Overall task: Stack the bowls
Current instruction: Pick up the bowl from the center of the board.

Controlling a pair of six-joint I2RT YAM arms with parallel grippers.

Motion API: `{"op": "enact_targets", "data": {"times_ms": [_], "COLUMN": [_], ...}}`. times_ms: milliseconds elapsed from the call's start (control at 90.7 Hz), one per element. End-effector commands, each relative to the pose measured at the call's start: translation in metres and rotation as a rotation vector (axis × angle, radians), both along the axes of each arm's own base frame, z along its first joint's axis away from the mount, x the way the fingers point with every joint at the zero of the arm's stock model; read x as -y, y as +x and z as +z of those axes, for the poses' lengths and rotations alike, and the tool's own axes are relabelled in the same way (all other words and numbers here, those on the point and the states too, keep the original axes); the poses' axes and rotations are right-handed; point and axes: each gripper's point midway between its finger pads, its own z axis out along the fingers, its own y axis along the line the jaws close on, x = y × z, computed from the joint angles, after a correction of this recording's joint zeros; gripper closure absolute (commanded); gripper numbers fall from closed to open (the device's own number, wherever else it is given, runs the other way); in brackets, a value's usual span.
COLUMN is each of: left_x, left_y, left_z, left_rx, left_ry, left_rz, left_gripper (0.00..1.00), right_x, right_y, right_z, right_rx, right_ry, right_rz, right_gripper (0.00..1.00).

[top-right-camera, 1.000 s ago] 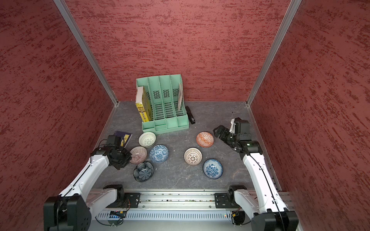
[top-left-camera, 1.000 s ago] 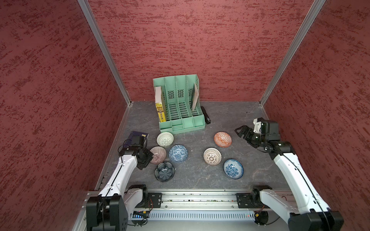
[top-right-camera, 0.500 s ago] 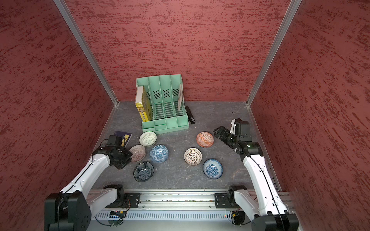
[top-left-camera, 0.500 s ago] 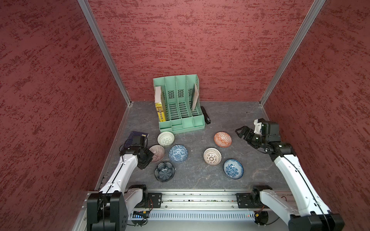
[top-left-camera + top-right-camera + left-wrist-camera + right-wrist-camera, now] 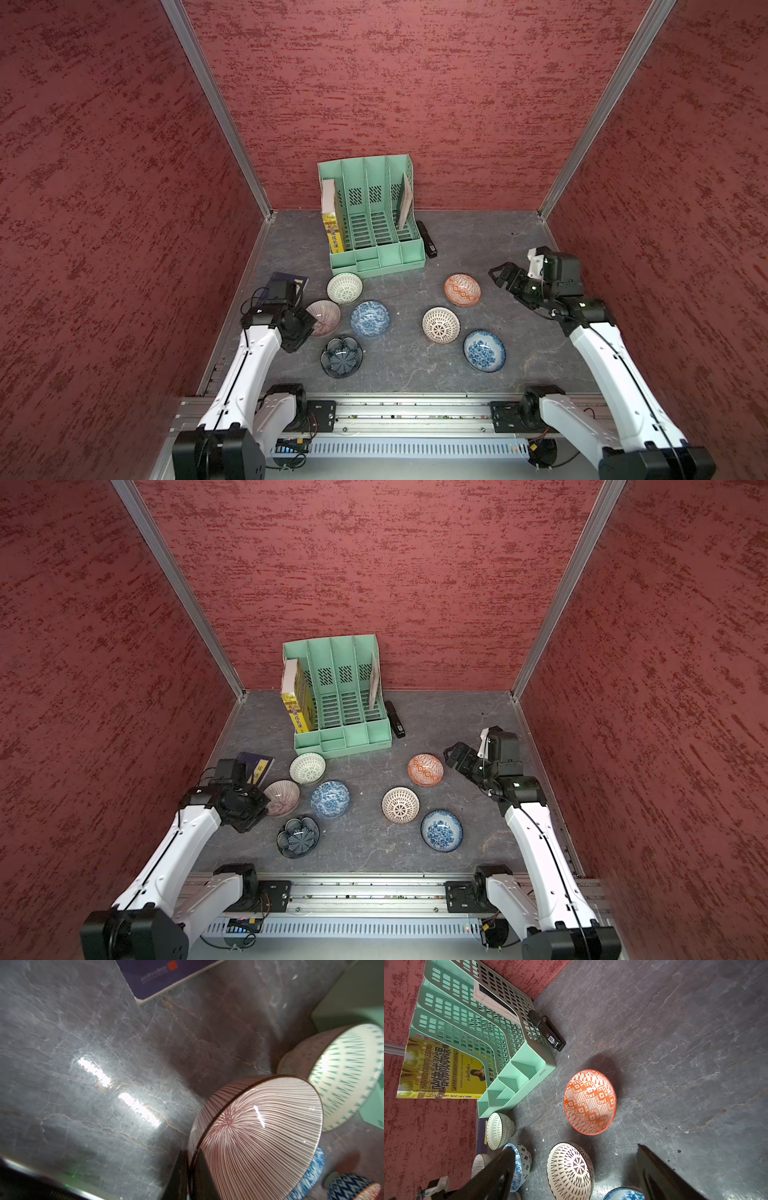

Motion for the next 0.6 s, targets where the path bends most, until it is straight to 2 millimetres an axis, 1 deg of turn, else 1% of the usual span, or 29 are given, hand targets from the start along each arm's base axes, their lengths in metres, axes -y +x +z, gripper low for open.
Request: {"op": "enact_targets", "data": {"times_ms": [0,88,165,198,287,331,441,474,529,584], "left_x": [0.000,-0.002,0.008,0.016,0.039,0.058,0.117,0.132,0.161,0.181], "left_y": [0.007,0.013,0.023,0.027,0.039,0.045,0.057,0.061,0.063,0.065], "left_z": [0.049,0.081,0.105,0.112,0.120,0.121,0.126,0.128,0.131,0.132], "left_rx": [0.105,0.169,0.227,0.237,0.209,0.191,0.205,0.216,0.238,0.246], "left_ry": [0.017,0.055,0.043,0.032,0.046,0.052,-0.001,-0.012,-0.027,-0.024], "left_rz": [-0.030,-0.080,-0.157,-0.195,-0.314,-0.389,-0.580,-0.622,-0.719,-0.773], "left_gripper": [1.00,1.00,1.00,1.00,1.00,1.00,1.00,1.00,1.00,1.00], "right_x": [-0.001,-0.002,-0.006,-0.008,-0.014,-0.017,-0.030,-0.034,-0.040,-0.046], "right_y": [-0.001,-0.001,-0.001,-0.002,-0.002,-0.003,-0.004,-0.004,-0.006,-0.007], "right_z": [-0.001,-0.001,0.003,0.006,0.013,0.017,0.032,0.039,0.047,0.054], "right_rx": [0.000,-0.012,-0.019,-0.020,-0.032,-0.034,-0.025,-0.009,0.005,0.006], "right_ry": [-0.003,0.002,0.008,0.010,0.010,0.008,0.006,0.005,0.005,0.012], "right_rz": [0.003,0.007,0.023,0.033,0.053,0.068,0.110,0.122,0.140,0.156], "right_gripper": [0.07,0.10,0.14,0.16,0.19,0.21,0.24,0.25,0.27,0.27]}}
